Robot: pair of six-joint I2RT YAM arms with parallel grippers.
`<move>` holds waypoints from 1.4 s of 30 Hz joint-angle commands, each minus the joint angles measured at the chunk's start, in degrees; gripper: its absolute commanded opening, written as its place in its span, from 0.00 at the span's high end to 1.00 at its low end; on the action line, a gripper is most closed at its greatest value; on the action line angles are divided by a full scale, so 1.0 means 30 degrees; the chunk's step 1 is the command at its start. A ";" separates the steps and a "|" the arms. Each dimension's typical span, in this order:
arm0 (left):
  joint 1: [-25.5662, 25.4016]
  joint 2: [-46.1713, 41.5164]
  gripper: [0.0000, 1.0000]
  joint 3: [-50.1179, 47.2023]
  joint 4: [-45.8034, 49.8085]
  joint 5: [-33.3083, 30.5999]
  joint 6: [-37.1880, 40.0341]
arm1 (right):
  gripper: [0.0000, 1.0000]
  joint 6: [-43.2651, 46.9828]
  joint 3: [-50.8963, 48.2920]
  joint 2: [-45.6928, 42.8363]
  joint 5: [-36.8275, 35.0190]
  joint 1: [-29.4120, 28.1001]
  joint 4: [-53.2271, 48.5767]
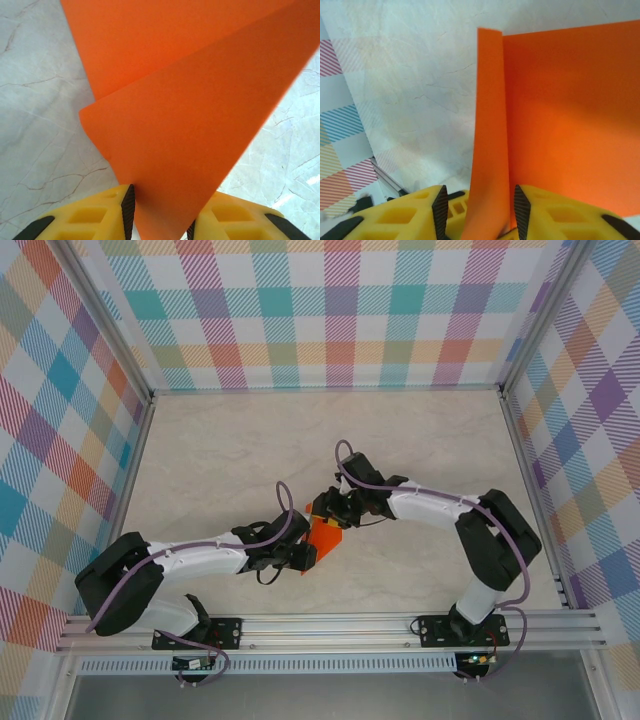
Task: Fold a paper plane with a square sheet of paper (pick it up from the middle)
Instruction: Fourth fold the wing at the center of the table.
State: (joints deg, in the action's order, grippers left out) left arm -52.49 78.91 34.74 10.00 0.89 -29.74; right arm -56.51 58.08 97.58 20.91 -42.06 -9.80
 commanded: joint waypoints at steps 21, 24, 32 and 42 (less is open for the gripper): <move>-0.0772 -0.1190 0.62 -0.1150 -0.1539 -0.1489 -0.0709 | 0.76 0.0382 0.0912 0.0883 0.0392 -0.0106 -0.0923; -0.0916 -0.0885 0.61 -0.1122 -0.1895 -0.1392 -0.0853 | 0.76 0.0380 0.0941 0.0817 0.0469 -0.0099 -0.0922; -0.1362 -0.0166 0.60 -0.1035 -0.1900 -0.1766 -0.0986 | 0.75 0.0337 0.0941 0.0764 0.0333 -0.0087 -0.1103; -0.1640 -0.0494 0.66 -0.1151 -0.1839 -0.2404 -0.1107 | 0.75 0.0390 0.1029 0.0802 0.0353 -0.0098 -0.1231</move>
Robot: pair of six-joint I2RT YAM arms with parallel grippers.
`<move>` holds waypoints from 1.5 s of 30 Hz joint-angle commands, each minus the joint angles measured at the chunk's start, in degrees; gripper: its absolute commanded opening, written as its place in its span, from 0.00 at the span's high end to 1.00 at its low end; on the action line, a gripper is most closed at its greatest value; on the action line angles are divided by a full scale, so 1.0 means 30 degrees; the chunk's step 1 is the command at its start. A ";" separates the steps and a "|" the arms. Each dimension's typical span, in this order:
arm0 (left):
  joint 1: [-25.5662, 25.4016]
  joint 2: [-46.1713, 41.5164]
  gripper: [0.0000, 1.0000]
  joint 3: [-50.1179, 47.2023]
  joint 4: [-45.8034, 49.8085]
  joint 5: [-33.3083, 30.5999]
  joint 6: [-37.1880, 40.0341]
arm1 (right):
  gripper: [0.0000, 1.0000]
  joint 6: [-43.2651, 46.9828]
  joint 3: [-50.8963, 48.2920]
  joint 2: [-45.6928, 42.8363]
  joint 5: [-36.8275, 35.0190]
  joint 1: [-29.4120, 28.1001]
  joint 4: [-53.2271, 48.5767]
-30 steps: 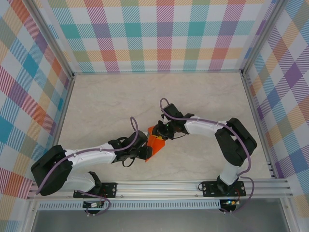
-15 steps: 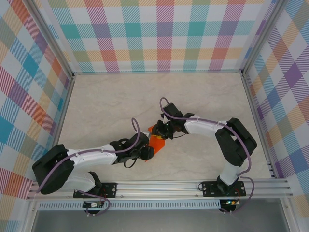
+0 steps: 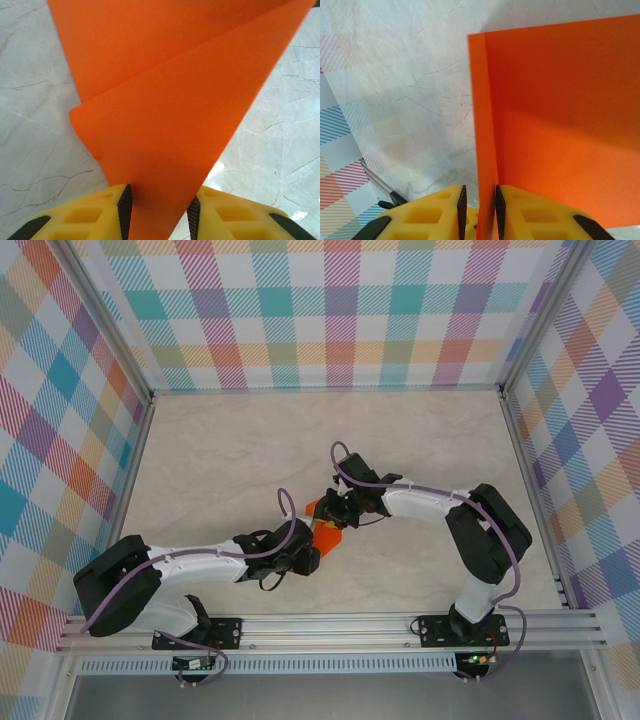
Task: Fold a paper plane with a square sheet of paper (pick it up from the middle)
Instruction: Fourth fold the wing at the center of the table.
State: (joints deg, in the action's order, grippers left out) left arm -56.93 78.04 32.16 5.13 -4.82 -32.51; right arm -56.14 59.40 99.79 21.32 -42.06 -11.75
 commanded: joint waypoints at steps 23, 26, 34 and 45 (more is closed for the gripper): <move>0.0089 -0.0539 0.87 -0.0547 -0.1177 0.0505 0.0437 | 0.67 0.1090 0.0607 -0.1464 -0.1582 -0.0056 -0.2875; 0.0489 -0.0611 0.87 -0.0823 -0.1918 0.1332 0.0381 | 0.60 0.1207 0.0130 -0.2583 -0.2663 0.0017 -0.3498; 0.2037 -0.0808 0.87 -0.1866 -0.3871 0.3847 -0.0057 | 0.54 0.1188 -0.2275 -0.5287 -0.2891 0.0105 -0.2116; 0.4707 -0.0436 0.86 -0.3017 -0.6490 0.8550 -0.0310 | 0.76 0.0554 -0.3279 -0.4024 -0.0814 -0.0586 0.1191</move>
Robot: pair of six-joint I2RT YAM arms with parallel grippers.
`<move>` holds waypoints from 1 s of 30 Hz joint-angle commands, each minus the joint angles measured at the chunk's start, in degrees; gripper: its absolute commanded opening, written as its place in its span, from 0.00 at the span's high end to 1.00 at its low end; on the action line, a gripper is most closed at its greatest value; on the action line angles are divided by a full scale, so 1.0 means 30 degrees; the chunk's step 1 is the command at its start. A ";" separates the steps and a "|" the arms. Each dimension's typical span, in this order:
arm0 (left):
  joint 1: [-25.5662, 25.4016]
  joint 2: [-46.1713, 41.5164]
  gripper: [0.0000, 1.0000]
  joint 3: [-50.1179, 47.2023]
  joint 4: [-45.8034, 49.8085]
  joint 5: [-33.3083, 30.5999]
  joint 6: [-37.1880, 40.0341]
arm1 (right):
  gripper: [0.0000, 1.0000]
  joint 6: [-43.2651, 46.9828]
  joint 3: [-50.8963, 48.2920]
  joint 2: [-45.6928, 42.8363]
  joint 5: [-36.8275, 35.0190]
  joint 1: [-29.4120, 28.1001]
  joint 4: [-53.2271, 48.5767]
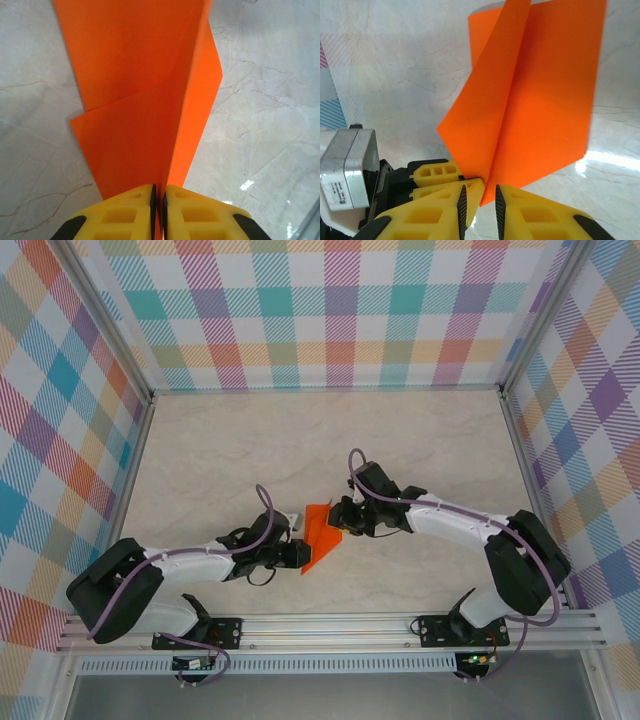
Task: Fold a paper plane with a square sheet of paper (pick it up from the middle)
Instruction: Fourth fold the wing at the center of the table.
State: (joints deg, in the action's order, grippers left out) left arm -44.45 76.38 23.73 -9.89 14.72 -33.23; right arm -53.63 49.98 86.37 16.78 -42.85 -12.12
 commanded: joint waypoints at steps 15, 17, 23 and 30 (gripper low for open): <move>0.2140 0.2232 0.87 -0.0926 -0.4126 0.5027 -0.0740 | 0.79 -0.0915 0.0497 0.2328 0.1126 -0.1038 0.2542; 0.2272 0.2481 0.87 -0.1027 -0.4522 0.5248 -0.0914 | 0.79 -0.0963 0.0590 0.2566 0.1085 -0.1039 0.2603; 0.2503 0.2665 0.86 -0.0994 -0.4672 0.5435 -0.0963 | 0.80 -0.0934 0.1054 0.3210 0.1570 -0.1170 0.2896; 0.2705 0.2571 0.86 -0.1139 -0.4731 0.5596 -0.1009 | 0.79 -0.1237 0.1261 0.3653 0.1320 -0.1215 0.3037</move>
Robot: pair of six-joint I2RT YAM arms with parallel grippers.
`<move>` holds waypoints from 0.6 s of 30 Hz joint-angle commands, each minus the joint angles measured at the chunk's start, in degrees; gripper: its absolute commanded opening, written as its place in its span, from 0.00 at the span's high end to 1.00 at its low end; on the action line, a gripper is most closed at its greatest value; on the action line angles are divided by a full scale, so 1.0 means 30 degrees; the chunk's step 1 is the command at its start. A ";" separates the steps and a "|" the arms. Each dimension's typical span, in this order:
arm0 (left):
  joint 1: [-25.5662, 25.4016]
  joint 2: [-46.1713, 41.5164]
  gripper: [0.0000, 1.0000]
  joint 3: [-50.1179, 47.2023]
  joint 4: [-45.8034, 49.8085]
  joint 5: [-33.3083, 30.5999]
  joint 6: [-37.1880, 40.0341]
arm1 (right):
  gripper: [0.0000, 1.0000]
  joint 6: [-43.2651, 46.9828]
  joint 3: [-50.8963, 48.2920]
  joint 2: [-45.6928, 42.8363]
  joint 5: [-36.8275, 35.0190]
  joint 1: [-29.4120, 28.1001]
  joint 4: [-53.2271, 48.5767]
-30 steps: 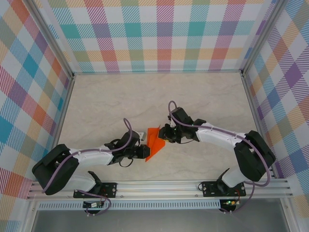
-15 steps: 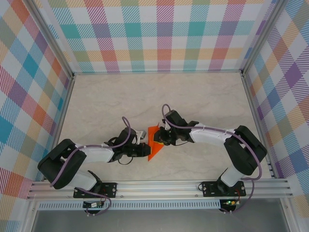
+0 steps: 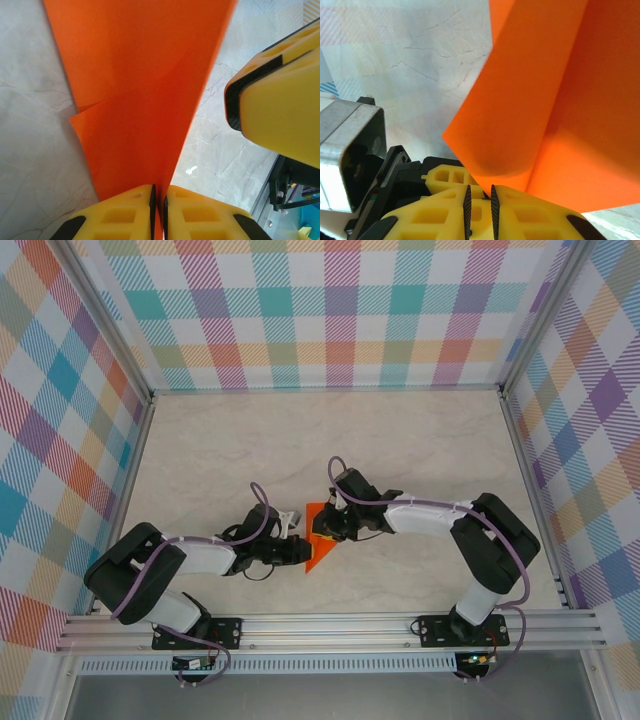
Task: Fold a paper plane with a square sheet of paper (pick it up from the middle)
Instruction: Fourth fold the wing at the center of the table.
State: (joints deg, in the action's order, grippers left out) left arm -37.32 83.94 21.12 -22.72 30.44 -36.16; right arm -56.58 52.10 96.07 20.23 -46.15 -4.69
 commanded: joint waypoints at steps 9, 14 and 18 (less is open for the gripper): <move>0.0349 -0.1261 0.69 -0.0152 0.1275 -0.0950 0.0088 | 0.79 -0.0454 0.0872 0.0693 -0.0582 -0.0114 -0.0271; 0.0341 -0.2664 0.61 0.0046 0.2842 -0.1664 0.0390 | 0.78 -0.0448 0.0857 0.0695 -0.0671 -0.0103 -0.0504; 0.0234 -0.3269 0.58 0.0137 0.3744 -0.2003 0.0796 | 0.78 -0.0448 0.0938 0.0697 -0.0629 -0.0114 -0.0543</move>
State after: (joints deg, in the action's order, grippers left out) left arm -37.01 75.61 21.15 -15.38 26.06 -35.64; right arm -57.67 53.43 97.89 18.68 -46.15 -5.34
